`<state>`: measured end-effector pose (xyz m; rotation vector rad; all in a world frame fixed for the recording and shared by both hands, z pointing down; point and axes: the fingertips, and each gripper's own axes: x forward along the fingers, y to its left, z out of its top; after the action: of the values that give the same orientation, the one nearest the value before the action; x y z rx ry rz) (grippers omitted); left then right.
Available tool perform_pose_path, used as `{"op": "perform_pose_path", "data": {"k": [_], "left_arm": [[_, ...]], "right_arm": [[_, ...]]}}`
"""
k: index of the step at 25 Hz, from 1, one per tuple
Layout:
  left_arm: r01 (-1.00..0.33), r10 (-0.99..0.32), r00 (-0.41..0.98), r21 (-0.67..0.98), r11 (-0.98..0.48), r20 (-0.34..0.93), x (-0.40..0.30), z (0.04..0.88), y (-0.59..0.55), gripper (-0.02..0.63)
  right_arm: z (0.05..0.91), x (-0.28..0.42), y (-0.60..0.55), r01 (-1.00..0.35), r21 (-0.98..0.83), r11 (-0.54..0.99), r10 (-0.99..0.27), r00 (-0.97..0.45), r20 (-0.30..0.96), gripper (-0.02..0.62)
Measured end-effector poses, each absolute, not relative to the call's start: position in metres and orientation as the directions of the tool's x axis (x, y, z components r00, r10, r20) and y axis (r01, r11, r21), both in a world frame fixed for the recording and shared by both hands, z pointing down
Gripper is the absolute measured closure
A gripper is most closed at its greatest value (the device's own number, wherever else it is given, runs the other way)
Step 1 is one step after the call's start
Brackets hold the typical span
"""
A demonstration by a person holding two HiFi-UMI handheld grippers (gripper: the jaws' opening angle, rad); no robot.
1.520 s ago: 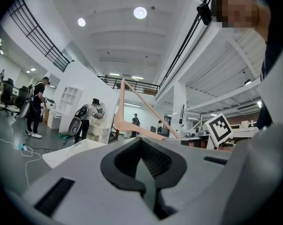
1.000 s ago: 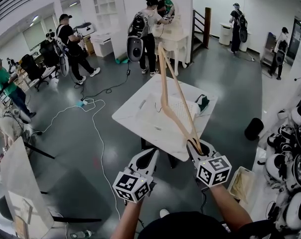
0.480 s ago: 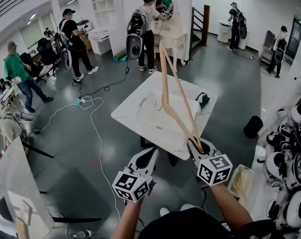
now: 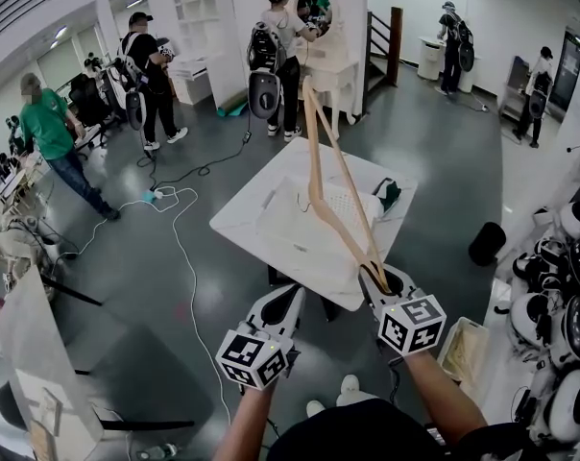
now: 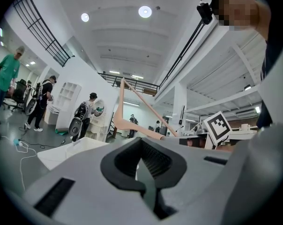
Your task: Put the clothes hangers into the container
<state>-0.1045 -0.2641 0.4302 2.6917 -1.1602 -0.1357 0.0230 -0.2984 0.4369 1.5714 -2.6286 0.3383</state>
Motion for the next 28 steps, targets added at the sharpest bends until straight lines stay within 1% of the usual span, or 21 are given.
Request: {"op": "perform_pose_path", "data": {"k": [13,28], "left_arm": [[-0.739,-0.757,0.654,0.225,-0.635,0.013,-0.092,0.436,-0.296,0.603],[-0.768,-0.787,0.617,0.232,-0.596,0.02,-0.088,0.439,-0.332,0.603]], "right_arm": [[0.458,0.037,-0.354,-0.872,-0.131,0.471,-0.841,-0.489,0.23,0.532],[0.507,0.034,-0.413,-0.864,-0.073,0.499,-0.775,-0.482,0.408,0.532]]}}
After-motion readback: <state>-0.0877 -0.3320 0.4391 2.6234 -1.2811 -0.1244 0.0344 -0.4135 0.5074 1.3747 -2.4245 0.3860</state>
